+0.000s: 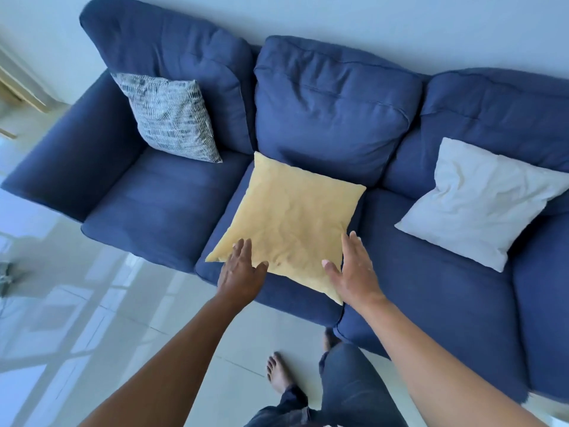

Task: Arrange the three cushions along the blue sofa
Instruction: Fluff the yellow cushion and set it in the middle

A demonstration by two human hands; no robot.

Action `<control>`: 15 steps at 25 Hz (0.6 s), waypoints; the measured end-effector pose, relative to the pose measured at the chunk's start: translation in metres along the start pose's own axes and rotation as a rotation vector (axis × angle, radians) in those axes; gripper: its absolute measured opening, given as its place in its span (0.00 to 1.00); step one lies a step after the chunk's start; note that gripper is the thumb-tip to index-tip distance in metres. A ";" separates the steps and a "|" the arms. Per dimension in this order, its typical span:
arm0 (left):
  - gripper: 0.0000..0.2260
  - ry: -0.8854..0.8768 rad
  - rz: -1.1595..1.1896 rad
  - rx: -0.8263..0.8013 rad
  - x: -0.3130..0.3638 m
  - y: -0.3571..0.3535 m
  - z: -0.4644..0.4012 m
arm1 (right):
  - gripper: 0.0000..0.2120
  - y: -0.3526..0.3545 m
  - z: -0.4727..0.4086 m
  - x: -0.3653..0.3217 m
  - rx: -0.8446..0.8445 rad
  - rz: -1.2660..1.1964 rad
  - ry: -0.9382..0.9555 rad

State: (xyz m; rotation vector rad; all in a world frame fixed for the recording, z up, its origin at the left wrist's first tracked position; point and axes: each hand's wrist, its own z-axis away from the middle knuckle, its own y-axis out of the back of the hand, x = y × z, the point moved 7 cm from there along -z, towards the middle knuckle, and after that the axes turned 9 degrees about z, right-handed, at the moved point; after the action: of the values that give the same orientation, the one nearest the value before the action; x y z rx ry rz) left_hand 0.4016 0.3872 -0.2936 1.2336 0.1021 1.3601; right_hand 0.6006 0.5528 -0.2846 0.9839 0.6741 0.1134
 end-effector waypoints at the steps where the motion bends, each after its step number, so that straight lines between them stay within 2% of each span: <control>1: 0.33 -0.012 -0.017 -0.004 -0.004 0.005 -0.007 | 0.38 -0.007 0.000 -0.006 -0.008 0.021 -0.004; 8: 0.36 -0.080 -0.106 -0.057 -0.008 0.010 -0.062 | 0.38 -0.034 -0.051 -0.015 -0.083 0.078 -0.066; 15: 0.40 -0.024 -0.212 -0.147 -0.045 0.009 -0.121 | 0.41 -0.072 -0.092 -0.005 -0.221 0.080 -0.175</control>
State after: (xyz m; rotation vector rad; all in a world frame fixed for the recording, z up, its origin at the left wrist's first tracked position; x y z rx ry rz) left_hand 0.2992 0.4226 -0.3651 1.0838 0.1107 1.1482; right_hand 0.5288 0.5773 -0.3735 0.7974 0.4510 0.1661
